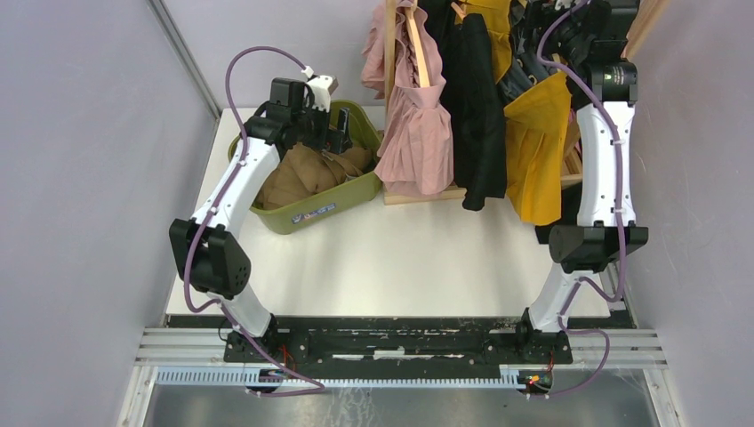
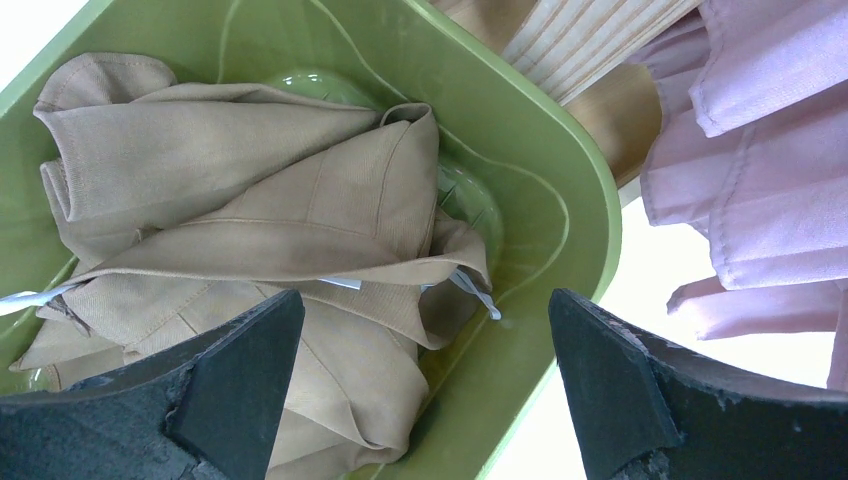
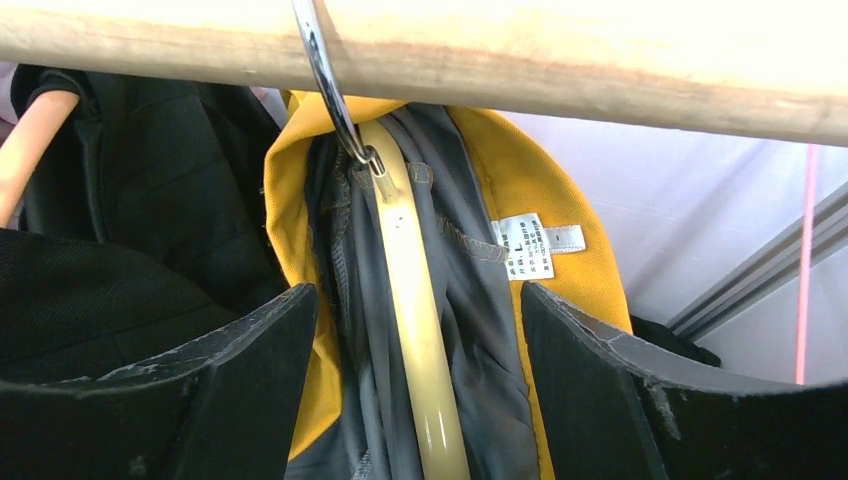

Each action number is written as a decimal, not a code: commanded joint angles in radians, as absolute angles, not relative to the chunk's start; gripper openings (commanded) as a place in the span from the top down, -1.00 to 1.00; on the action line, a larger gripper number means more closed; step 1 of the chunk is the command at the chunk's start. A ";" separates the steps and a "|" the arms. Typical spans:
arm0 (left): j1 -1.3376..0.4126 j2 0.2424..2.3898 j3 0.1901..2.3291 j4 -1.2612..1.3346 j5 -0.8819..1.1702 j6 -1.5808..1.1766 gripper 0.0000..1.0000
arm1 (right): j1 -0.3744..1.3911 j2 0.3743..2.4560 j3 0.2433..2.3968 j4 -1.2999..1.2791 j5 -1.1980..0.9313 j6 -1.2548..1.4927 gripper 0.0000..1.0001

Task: Remove the skirt from the hanger
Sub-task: Pick up the hanger from the clothesline.

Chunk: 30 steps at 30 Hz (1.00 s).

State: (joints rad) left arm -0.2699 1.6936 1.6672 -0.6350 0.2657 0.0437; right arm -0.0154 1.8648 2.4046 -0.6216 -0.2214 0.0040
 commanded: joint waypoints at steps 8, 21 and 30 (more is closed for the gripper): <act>-0.275 1.695 1.683 -0.624 0.258 0.108 -0.98 | -0.017 1.864 2.399 -0.523 -0.265 0.078 0.01; -0.276 1.676 1.643 -0.624 0.256 0.109 -0.98 | -0.020 1.793 2.362 -0.518 -0.259 0.100 0.99; -0.281 1.662 1.645 -0.620 0.255 0.107 -0.98 | -0.021 1.755 2.424 -0.512 -0.216 0.100 0.99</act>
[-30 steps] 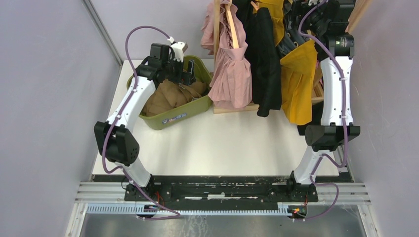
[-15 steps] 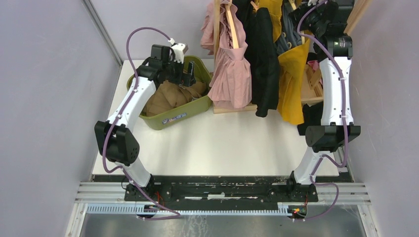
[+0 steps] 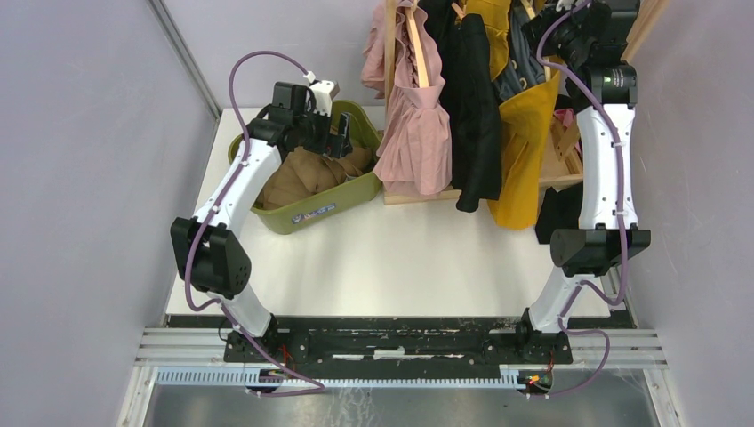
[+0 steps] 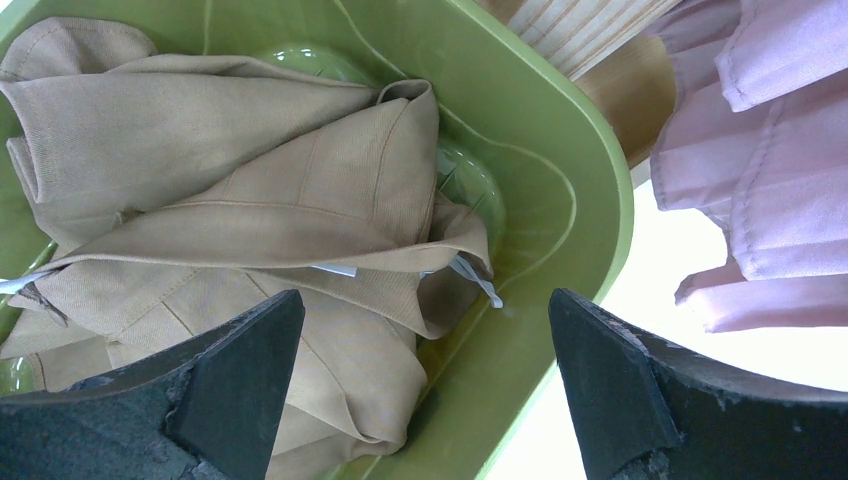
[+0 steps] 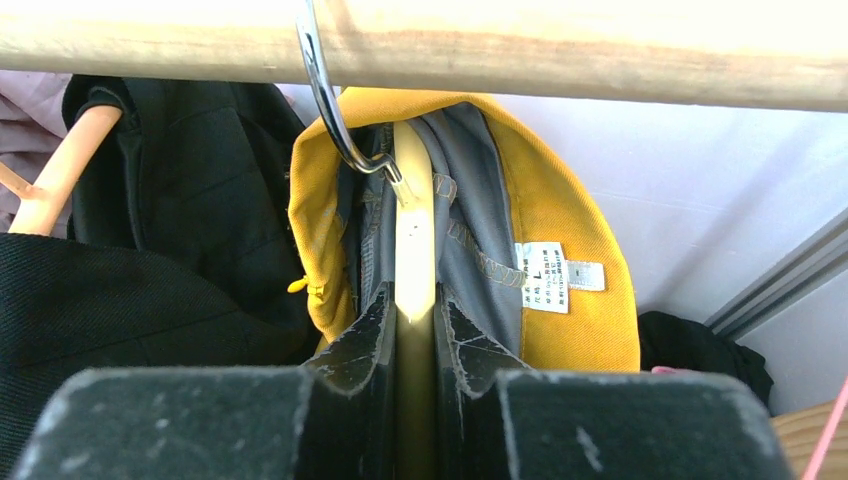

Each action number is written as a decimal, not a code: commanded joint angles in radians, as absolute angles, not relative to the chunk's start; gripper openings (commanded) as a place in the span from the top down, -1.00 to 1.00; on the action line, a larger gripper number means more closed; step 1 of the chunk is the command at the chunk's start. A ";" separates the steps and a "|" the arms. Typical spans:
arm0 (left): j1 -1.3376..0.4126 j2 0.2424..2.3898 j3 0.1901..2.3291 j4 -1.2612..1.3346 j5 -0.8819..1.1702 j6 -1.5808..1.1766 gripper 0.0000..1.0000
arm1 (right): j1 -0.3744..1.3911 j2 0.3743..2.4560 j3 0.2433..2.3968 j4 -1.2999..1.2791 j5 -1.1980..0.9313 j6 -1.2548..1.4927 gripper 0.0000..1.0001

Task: Remove the skirt from the hanger
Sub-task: Pick up the hanger from the clothesline.

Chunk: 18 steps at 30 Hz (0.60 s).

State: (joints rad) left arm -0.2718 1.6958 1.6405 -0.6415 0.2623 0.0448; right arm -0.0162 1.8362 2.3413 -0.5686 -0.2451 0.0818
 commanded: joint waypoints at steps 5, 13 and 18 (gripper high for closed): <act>-0.284 1.655 1.644 -0.620 0.250 0.110 -0.98 | -0.021 1.738 2.484 -0.489 -0.189 0.107 0.99; -0.287 1.643 1.636 -0.620 0.241 0.113 -0.98 | -0.021 1.733 2.516 -0.477 -0.189 0.112 0.99; -0.289 1.643 1.638 -0.620 0.239 0.115 -0.98 | -0.021 1.736 2.549 -0.468 -0.197 0.122 0.99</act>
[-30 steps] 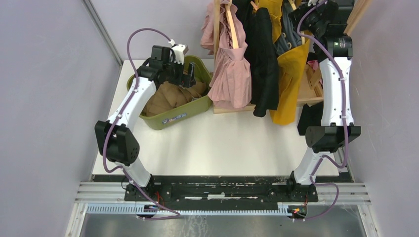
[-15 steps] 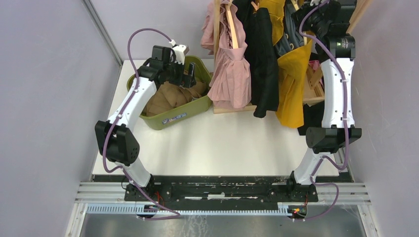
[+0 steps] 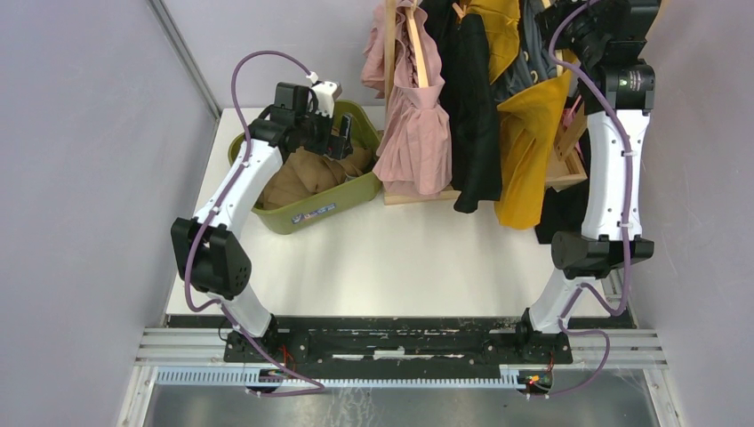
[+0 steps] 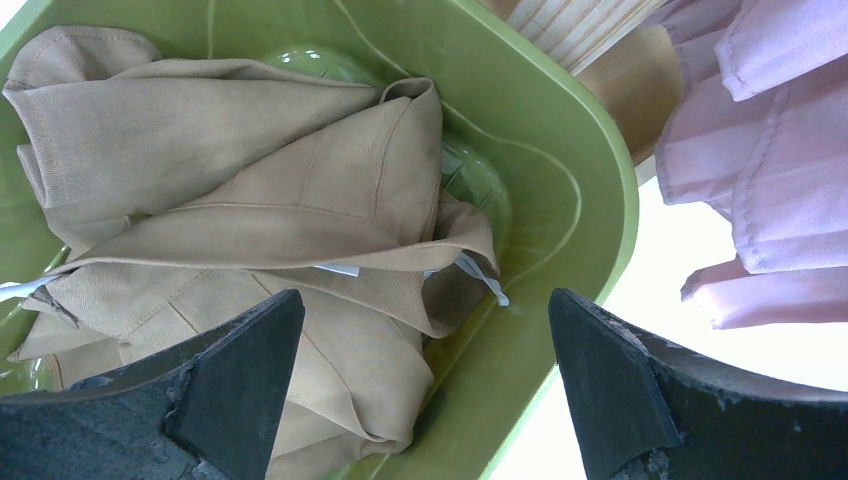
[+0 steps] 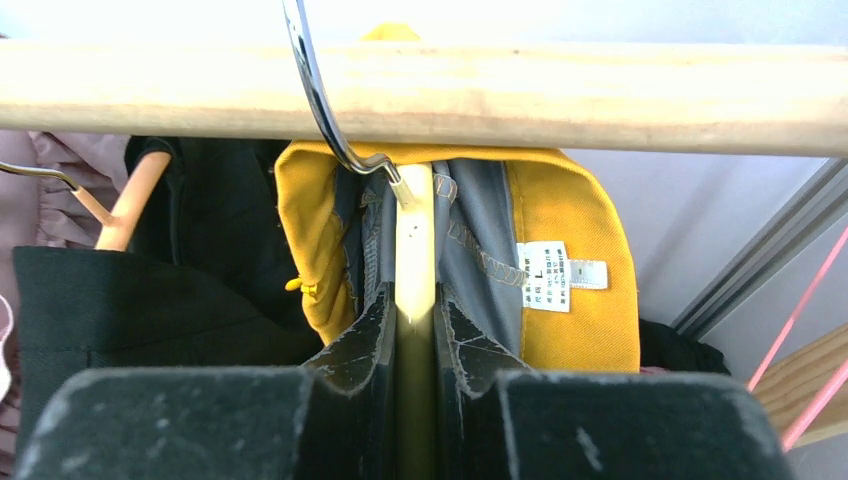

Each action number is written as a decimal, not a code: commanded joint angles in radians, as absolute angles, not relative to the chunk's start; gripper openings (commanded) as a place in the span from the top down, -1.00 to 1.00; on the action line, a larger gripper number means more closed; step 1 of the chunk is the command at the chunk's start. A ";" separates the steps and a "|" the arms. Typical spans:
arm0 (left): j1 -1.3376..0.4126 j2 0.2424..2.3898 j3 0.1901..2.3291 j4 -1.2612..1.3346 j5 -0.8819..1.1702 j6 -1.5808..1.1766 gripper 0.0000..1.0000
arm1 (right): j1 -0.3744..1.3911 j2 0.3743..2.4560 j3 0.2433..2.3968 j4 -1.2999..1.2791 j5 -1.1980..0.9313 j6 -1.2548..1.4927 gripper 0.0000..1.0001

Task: Remove the skirt from the hanger
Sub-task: Pick up the hanger from the clothesline.

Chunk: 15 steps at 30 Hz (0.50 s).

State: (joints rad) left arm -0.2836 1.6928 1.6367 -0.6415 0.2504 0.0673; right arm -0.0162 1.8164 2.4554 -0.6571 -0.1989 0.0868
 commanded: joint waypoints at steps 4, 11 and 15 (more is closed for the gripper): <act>-0.289 1.645 1.643 -0.620 0.239 0.115 -0.98 | -0.021 1.701 2.488 -0.474 -0.204 0.130 0.99; -0.306 1.647 1.668 -0.622 0.256 0.101 -0.98 | -0.021 1.582 2.212 -0.490 -0.204 0.107 0.99; -0.331 1.642 1.681 -0.631 0.241 0.108 -0.98 | -0.020 1.508 2.104 -0.510 -0.203 0.106 0.99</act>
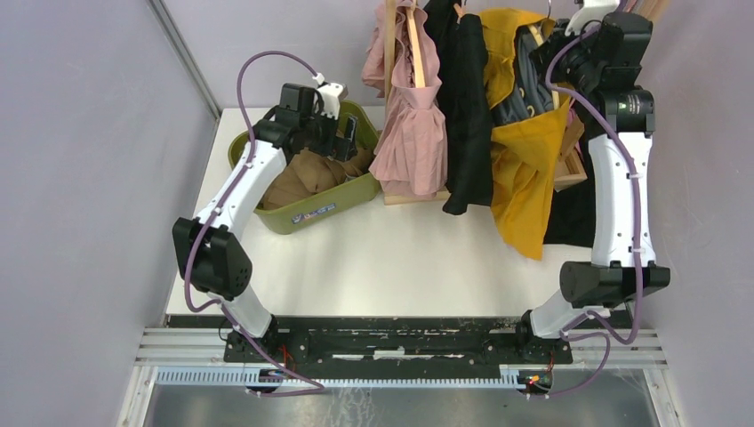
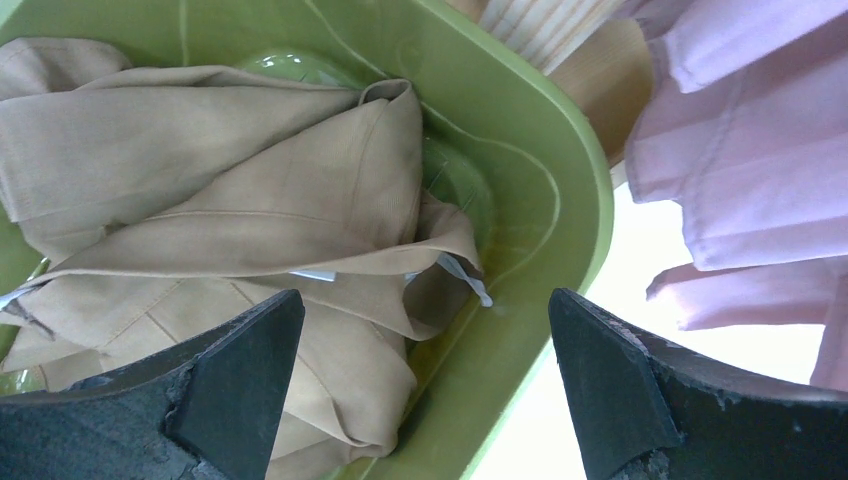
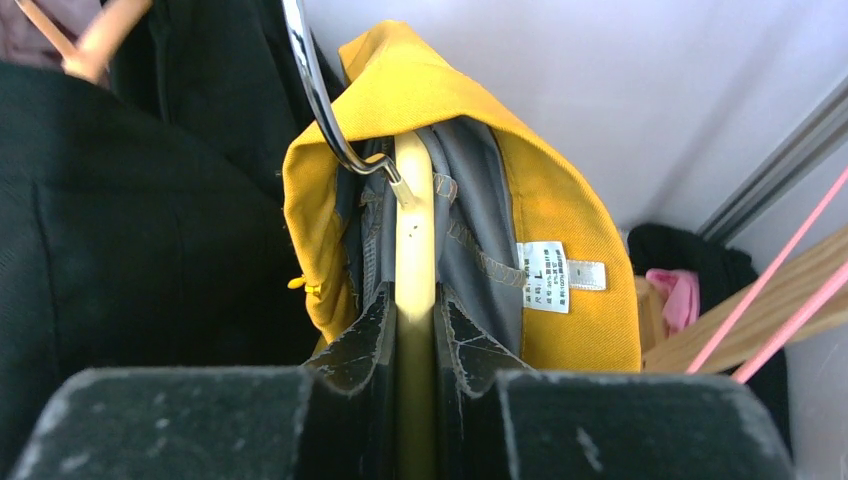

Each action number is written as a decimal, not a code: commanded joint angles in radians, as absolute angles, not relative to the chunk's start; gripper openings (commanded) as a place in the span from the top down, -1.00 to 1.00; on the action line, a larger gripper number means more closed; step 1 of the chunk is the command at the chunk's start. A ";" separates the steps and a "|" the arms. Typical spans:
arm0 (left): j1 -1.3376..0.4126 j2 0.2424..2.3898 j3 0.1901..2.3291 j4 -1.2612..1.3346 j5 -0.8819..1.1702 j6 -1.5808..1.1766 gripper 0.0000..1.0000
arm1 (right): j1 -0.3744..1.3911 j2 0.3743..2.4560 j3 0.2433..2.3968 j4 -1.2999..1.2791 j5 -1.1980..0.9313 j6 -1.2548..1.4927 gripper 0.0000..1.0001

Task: Remove the skirt from the hanger
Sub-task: Pick up the hanger from the clothesline.

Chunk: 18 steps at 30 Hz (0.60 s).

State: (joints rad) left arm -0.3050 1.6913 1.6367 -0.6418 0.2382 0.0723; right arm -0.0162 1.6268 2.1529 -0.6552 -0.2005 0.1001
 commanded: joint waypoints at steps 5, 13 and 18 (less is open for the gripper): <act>-0.365 1.630 1.694 -0.633 0.226 0.103 -0.98 | -0.019 1.381 1.956 -0.534 -0.189 0.109 0.99; -0.478 1.576 1.818 -0.645 0.139 0.097 -0.98 | -0.007 1.200 1.746 -0.597 -0.163 0.106 0.99; -0.524 1.490 1.839 -0.565 0.212 0.063 -0.98 | 0.022 1.125 1.743 -0.662 -0.152 0.102 0.99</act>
State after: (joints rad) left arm -0.4995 1.6066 1.7832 -0.6537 0.1623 0.0719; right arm 0.0006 1.2129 1.7161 -0.7654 -0.1604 0.0963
